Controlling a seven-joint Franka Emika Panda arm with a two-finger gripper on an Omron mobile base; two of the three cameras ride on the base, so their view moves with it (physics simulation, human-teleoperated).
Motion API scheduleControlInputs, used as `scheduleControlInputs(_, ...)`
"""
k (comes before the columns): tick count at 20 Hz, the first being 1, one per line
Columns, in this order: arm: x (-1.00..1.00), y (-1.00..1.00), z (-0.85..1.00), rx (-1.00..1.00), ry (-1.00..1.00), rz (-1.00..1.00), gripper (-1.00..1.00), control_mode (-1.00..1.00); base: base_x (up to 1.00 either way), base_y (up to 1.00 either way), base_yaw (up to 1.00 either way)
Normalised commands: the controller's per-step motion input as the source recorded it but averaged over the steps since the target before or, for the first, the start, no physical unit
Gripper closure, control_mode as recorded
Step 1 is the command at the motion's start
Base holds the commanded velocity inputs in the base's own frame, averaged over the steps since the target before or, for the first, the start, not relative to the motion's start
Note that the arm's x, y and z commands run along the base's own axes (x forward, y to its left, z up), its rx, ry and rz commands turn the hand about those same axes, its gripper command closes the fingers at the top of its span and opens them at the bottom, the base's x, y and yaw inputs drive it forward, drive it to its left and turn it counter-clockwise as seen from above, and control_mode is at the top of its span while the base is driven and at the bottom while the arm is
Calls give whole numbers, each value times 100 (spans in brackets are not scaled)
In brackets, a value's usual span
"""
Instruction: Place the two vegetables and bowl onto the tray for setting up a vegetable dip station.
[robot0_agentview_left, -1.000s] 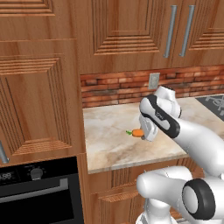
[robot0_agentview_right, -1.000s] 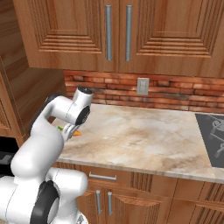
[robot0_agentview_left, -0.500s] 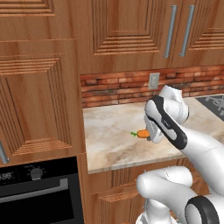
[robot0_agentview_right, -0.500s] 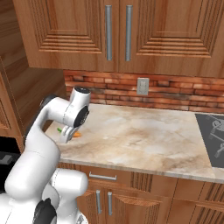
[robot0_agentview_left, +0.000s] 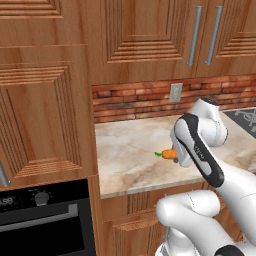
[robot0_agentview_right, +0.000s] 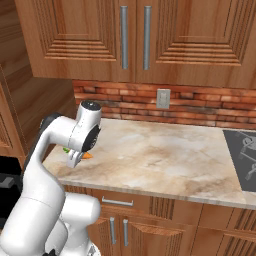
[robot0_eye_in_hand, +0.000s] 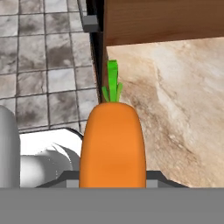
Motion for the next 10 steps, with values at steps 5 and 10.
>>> scheduleControlInputs(5, -3, 0, 10, -1, 0, 1, 100, -100, 0, 0, 0)
scheduleControlInputs(10, 0, 0, 0, 0, 0, 0, 100, -100, 0, 0, 0)
